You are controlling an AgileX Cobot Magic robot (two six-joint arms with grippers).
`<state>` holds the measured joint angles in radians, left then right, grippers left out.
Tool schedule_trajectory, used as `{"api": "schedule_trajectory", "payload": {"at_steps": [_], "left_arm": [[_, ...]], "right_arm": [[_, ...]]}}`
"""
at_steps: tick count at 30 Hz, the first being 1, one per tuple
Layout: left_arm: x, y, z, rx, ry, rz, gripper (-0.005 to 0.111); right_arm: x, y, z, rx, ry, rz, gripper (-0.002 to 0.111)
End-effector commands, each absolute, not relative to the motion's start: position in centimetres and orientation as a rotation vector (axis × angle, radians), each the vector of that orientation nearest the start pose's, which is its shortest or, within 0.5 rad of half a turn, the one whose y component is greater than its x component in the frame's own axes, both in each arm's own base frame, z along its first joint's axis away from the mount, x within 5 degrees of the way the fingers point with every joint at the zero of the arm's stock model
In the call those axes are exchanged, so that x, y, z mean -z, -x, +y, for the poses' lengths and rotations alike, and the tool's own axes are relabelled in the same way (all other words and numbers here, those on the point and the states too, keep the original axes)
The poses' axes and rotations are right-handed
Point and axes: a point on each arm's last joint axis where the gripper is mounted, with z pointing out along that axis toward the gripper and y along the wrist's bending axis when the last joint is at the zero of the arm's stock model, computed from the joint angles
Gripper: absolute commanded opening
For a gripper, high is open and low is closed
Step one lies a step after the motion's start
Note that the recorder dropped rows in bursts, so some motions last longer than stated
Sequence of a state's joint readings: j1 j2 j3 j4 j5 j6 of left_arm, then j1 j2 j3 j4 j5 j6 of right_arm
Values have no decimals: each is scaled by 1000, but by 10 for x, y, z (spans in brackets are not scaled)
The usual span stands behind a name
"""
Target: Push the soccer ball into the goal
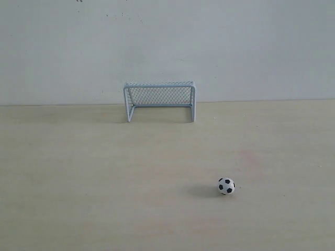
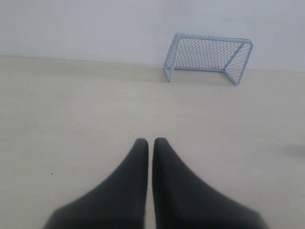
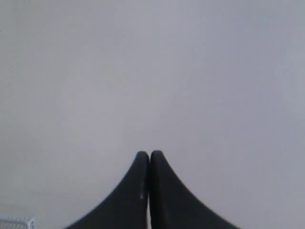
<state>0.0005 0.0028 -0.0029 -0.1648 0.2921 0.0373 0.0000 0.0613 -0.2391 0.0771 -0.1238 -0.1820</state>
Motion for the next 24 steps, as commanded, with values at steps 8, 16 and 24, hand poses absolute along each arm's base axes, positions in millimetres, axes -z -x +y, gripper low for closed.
{"api": "schedule_trajectory", "payload": {"at_steps": [8,16,24], "left_arm": [[-187,-55,-4,141,89,1771,4],[-187,-55,-4,141,89,1771,4],[-187,-55,-4,141,89,1771,4]], "right_arm": [[-346,-123,4,58,209,2090,0],[-320,-163,4,32,214,2268,0],[-314,-173,5,-3,178,2295,0]]}}
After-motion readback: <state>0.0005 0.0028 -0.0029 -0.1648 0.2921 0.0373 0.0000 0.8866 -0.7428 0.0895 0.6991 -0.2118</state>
